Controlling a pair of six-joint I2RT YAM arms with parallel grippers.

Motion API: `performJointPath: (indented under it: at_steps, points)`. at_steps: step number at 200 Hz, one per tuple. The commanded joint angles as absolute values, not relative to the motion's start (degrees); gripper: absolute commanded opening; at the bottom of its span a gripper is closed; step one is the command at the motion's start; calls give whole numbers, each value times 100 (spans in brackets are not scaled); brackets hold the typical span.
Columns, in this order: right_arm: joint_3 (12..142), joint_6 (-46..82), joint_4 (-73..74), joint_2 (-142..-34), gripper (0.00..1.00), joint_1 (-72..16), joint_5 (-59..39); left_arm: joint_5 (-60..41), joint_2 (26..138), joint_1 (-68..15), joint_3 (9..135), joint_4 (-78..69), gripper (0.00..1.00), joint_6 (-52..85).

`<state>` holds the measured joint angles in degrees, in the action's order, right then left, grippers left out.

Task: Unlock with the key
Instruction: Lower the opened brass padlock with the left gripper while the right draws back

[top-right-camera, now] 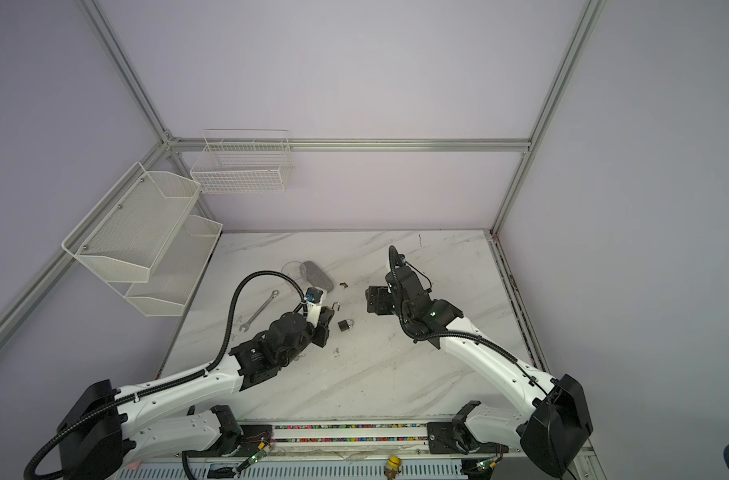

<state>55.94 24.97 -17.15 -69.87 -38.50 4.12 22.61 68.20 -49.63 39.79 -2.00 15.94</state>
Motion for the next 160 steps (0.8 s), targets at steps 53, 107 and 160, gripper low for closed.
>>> performJointPath:
  at_steps: [53, 107, 160]
  points:
    - [4563, 3342, -671, -6492, 87, -3235, -86, 1786, 9523, -4115, 7060, 1876, 0, 3562]
    - [4202, 3429, -425, -6431, 87, -3085, -237, 1942, 11224, -4006, 8759, 3160, 0, 3938]
    - [4194, 3367, -421, -6451, 87, -3037, -251, 1895, 11985, -3926, 9475, 3498, 0, 4150]
